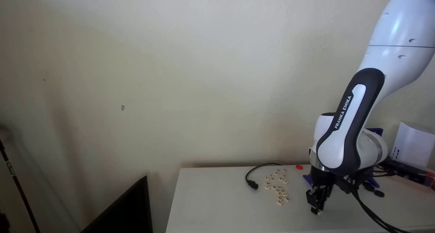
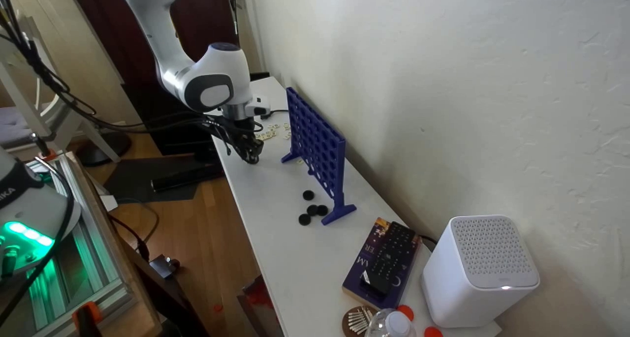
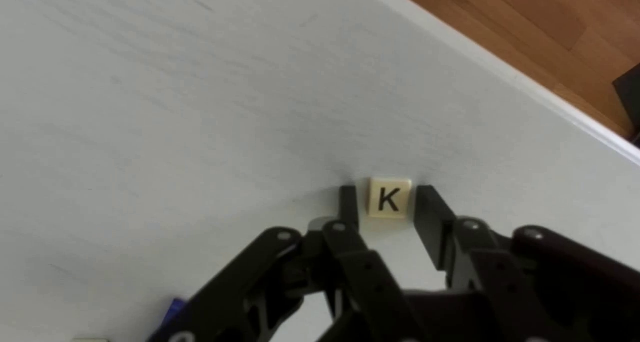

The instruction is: Move the tile letter k forward, then move it to the right

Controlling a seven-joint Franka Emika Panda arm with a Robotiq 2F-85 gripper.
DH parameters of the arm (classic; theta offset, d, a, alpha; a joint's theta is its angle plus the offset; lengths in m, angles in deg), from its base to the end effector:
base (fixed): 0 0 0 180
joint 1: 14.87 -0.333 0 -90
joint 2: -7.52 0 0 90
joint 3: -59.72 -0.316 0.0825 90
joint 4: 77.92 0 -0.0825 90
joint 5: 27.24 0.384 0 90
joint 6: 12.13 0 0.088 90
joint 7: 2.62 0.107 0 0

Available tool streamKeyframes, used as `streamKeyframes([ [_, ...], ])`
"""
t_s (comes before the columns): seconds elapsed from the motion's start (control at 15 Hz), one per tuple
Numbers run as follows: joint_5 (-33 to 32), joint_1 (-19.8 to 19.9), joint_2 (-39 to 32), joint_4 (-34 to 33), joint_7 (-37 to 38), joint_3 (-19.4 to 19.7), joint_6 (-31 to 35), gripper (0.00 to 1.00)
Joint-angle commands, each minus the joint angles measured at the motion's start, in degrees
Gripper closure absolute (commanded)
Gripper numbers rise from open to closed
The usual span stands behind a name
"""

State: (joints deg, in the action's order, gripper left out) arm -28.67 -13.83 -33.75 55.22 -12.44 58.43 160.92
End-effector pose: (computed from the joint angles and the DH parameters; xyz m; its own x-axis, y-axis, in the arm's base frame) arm 0.4754 0.0057 0.0330 0.9808 0.1940 -0.0208 0.1937 -0.9809 -0.0162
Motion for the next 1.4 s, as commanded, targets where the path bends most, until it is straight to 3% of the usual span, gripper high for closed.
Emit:
streamKeyframes([
  [0.0, -1.38, 0.5, -0.56, -0.49, 0.64, -0.31, -0.81, 0.76],
  [0.07, -1.39, 0.43, -0.41, -0.48, 0.68, -0.2, -1.0, 0.88],
  [0.2, -1.37, -0.53, 0.13, -0.22, 1.34, 0.56, -1.4, 0.96],
  [0.33, -1.21, -5.35, 2.43, 1.76, 5.07, 4.89, -1.15, 0.95],
  [0.53, -0.63, -9.11, 5.63, 5.24, 9.37, 9.53, -0.87, 0.95],
  [0.8, 0.78, -7.88, 9.27, 10.67, 13.16, 11.97, 0.79, 0.95],
  [0.93, 1.92, -3.2, 11.34, 13.74, 13.03, 10.84, 2.43, 0.95],
  [1.33, 4.07, 17.28, 19.12, 19.17, 10.23, 5.83, 7.7, 0.95],
])
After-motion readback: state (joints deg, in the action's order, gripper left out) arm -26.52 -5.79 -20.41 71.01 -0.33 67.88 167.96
